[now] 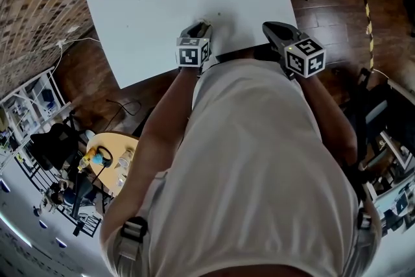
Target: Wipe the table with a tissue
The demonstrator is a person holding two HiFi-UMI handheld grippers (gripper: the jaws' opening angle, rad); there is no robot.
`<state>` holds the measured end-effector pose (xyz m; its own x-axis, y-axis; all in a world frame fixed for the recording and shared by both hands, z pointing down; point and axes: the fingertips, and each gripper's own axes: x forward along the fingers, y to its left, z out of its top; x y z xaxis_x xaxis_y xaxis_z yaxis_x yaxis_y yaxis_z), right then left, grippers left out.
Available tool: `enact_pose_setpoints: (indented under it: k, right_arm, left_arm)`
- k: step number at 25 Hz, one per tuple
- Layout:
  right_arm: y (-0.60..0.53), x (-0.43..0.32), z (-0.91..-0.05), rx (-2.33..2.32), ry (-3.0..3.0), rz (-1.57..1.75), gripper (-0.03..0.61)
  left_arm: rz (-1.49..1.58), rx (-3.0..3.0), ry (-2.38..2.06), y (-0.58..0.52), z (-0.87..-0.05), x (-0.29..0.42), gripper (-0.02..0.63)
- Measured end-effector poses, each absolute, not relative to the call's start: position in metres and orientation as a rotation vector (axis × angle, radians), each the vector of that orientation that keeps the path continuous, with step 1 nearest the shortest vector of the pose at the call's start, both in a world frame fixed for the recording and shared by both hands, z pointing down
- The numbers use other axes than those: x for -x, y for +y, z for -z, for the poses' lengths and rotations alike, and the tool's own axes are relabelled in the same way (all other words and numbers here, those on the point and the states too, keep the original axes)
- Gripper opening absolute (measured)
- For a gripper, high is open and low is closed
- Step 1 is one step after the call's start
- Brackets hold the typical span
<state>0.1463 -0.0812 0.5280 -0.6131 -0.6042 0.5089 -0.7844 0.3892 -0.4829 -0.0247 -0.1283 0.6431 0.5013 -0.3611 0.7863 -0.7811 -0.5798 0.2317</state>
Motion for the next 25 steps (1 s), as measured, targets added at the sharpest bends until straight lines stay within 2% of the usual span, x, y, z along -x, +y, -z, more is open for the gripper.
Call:
enact_pose_setpoints:
  k: [15,25]
  right_arm:
    - [-0.085,-0.157,-0.526,-1.239,-2.403,-1.049,0.008]
    - [-0.087,-0.167,-0.528,-1.230,-2.410,-1.051,0.008]
  left_arm:
    - [-0.982,-2.200,-0.937,-0.136,-0.644,0.004,0.124]
    - [-0.813,-2.195,-0.988,-0.123,-0.621,0.023,0.124]
